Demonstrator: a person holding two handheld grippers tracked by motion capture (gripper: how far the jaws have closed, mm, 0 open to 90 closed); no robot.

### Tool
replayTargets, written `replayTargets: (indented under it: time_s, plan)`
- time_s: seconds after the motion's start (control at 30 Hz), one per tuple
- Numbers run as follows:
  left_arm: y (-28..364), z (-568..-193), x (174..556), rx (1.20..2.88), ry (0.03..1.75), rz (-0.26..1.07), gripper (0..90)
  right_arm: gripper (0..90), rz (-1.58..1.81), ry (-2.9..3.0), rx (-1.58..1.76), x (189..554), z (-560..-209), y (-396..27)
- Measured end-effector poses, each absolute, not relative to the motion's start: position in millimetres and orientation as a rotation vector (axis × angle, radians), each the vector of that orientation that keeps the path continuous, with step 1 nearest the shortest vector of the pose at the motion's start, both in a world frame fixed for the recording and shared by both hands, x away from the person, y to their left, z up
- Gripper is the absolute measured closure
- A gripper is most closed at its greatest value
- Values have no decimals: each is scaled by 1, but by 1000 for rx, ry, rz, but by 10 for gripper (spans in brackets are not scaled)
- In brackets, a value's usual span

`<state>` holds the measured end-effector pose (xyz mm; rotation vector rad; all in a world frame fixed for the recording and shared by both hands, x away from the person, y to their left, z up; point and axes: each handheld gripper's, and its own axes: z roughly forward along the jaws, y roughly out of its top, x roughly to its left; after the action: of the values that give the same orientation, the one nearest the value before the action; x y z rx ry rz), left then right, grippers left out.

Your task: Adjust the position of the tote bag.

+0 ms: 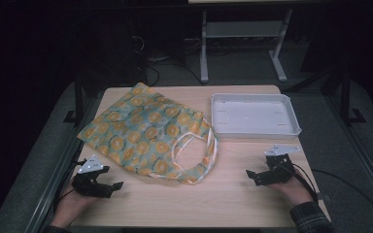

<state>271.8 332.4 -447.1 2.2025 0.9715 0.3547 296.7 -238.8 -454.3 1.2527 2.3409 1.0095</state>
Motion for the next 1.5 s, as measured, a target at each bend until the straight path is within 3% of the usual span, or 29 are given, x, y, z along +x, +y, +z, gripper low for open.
replayTargets:
  time_s: [1.5]
  plan:
    - [252, -411, 282, 2189, 771, 281, 286, 34, 979, 2428, 1161, 304, -458, -219]
